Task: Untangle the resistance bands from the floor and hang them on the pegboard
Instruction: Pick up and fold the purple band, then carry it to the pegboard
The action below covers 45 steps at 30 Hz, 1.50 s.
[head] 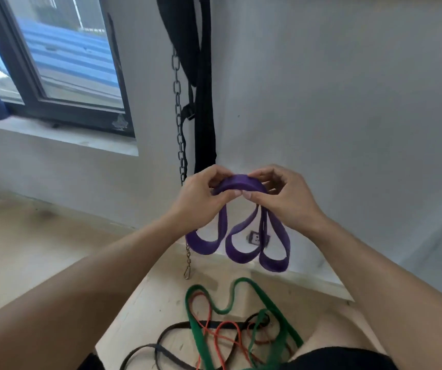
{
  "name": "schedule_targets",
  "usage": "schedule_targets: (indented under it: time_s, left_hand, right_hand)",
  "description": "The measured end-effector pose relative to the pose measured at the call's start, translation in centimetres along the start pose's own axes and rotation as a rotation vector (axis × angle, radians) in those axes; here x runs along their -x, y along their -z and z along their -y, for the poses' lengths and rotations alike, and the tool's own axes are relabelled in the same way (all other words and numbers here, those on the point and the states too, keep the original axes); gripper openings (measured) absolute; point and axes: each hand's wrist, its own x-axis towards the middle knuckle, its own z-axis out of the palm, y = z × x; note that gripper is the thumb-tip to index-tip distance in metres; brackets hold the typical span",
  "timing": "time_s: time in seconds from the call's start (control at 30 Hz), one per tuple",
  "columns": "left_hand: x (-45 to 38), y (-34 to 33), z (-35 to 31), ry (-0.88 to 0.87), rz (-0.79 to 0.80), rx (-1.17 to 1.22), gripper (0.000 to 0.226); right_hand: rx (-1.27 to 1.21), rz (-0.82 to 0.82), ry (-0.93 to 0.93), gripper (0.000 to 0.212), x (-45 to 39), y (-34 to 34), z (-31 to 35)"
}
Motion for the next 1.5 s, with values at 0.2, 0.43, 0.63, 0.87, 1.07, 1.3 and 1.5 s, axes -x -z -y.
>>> schedule_targets:
  time_s: [0.2,0.43,0.63,0.87,1.07,1.3,1.5]
  left_hand:
    - [-4.4,-0.6,-6.7,-0.110,-0.098,-0.123,0.051]
    - [-8.4,0.6,-14.1,-0.254,-0.209,-0.290,0.014]
    - [-12.0,0.8,-19.9,-0.349,-0.242,-0.292,0.018]
    - [-15.1,0.2,-24.0,-0.395,-0.249,-0.227,0.019]
    - [-17.5,-1.9,-28.0,-0.411,-0.181,-0.055,0.017]
    - [-20.3,-4.9,-30.9,-0.387,-0.175,-0.055,0.021]
    - [-22.3,-7.2,-30.3,-0.362,-0.242,-0.074,0.023]
  right_hand:
    - [0.048,-0.124,0.066,0.026,-2.0,5.8,4.0]
    - [0.149,-0.212,0.126,0.025,-4.5,11.7,9.1]
    - [0.151,-0.326,0.162,0.020,-6.2,16.4,13.1]
    - [0.176,-0.447,0.224,0.017,-7.6,19.9,15.6]
    - [0.205,-0.656,0.363,0.016,-7.3,23.1,15.5]
    - [0.120,-0.775,0.344,0.012,-8.8,26.1,14.3]
    - [0.100,-0.784,0.284,0.009,-11.2,28.0,13.5]
